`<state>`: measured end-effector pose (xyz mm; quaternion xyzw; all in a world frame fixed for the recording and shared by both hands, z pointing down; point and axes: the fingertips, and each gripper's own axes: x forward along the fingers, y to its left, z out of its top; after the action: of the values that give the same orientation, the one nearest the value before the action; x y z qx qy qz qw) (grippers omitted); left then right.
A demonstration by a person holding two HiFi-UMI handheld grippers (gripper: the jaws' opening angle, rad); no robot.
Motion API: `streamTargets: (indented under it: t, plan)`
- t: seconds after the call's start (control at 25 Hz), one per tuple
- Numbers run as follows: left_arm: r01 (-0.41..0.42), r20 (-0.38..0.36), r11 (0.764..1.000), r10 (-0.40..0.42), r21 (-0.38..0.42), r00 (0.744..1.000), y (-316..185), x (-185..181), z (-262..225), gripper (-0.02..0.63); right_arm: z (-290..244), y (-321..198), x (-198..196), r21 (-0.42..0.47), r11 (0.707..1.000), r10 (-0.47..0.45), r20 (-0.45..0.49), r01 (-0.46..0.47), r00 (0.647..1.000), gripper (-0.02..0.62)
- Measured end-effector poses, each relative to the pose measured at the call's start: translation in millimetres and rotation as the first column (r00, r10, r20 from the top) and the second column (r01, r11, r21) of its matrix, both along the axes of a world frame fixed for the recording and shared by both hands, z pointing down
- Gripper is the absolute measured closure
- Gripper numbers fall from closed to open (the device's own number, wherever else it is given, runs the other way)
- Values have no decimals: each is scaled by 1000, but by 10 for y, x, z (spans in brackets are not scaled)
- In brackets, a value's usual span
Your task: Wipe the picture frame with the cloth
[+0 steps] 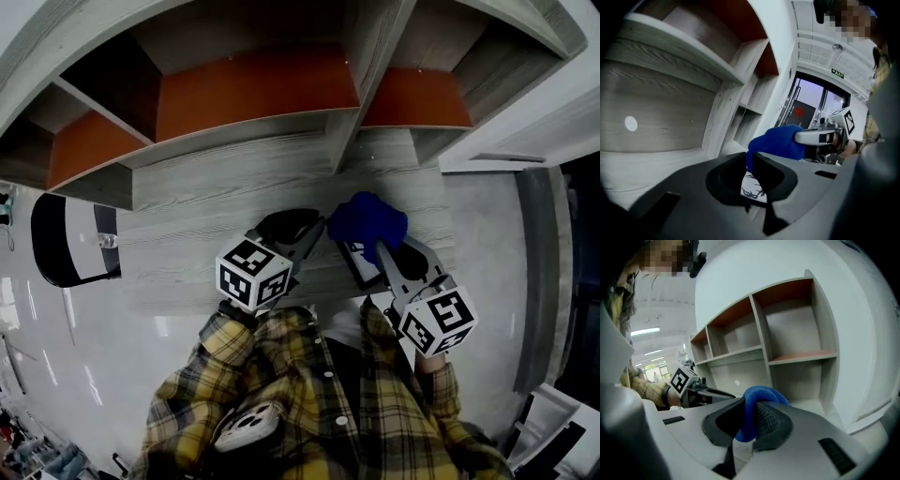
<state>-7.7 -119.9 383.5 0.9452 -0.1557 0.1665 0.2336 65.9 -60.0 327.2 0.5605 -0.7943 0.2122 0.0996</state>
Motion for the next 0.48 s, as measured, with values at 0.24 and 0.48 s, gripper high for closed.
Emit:
streamTargets:
  t: [0.24, 0.48]
  plan:
    - [46, -105, 995, -37, 87, 994, 60, -149, -727, 598, -599, -215, -252, 145, 986, -88, 70, 77, 994, 546]
    - [50, -182, 992, -29, 112, 983, 193, -180, -1131, 600, -1031, -161, -323, 248, 965, -119, 113, 88, 986, 546]
